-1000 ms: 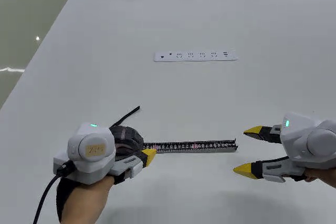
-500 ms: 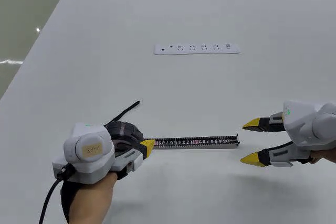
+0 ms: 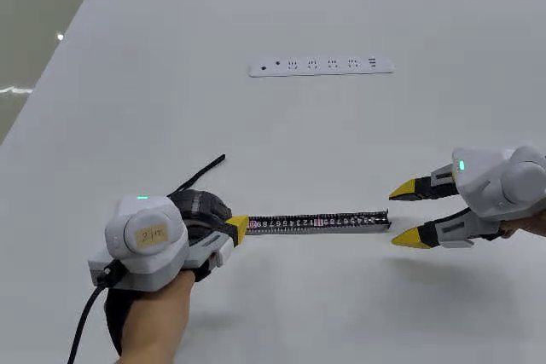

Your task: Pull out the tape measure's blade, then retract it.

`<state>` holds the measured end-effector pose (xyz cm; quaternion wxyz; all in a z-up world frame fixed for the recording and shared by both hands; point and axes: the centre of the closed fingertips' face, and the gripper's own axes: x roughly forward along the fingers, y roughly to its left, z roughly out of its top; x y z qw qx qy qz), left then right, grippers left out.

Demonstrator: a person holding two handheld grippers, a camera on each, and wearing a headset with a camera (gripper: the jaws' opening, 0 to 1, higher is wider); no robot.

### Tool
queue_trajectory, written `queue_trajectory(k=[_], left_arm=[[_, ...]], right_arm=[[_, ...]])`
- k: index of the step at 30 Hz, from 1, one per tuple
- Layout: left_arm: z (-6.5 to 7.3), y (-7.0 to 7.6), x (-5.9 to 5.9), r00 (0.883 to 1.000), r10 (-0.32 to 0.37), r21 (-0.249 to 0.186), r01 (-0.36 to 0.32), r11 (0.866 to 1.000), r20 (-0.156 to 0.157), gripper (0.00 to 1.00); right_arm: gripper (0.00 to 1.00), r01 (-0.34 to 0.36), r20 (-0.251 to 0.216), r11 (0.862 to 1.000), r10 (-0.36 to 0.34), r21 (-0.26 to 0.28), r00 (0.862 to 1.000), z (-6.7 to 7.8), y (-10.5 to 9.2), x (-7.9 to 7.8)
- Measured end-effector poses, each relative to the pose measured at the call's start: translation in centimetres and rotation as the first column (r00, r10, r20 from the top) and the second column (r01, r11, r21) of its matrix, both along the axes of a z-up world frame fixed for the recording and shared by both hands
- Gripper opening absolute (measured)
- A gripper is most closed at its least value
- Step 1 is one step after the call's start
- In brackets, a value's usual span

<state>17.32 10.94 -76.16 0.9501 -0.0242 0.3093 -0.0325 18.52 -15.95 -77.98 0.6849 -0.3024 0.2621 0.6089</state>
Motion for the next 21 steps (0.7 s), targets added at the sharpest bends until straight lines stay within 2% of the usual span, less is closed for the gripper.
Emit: queue_trajectory(k=[5,12,19,21], left_arm=[[0.2,0.0,0.2,1.000,0.000,0.026,-0.001,1.000,0.014,0.77],[-0.3,0.0,0.4,1.000,-0.001,0.031,0.001,1.000,0.005,0.76],[-0.5,0.3,0.7,1.000,0.007,0.043,-0.007,0.999,0.010,0.74],[-0.6,0.0,0.7,1.000,0.007,0.043,-0.007,0.999,0.011,0.73]], right_arm=[[0.33,-0.015,-0.009,1.000,0.015,-0.005,1.000,-0.9,0.1,0.3],[0.29,-0.046,-0.010,0.999,0.046,-0.012,0.999,-1.9,0.3,0.9],[0.24,-0.063,-0.015,0.998,0.063,-0.015,0.998,-2.1,0.6,1.2],[0.23,-0.071,-0.021,0.997,0.070,-0.013,0.997,-2.6,0.6,1.3]])
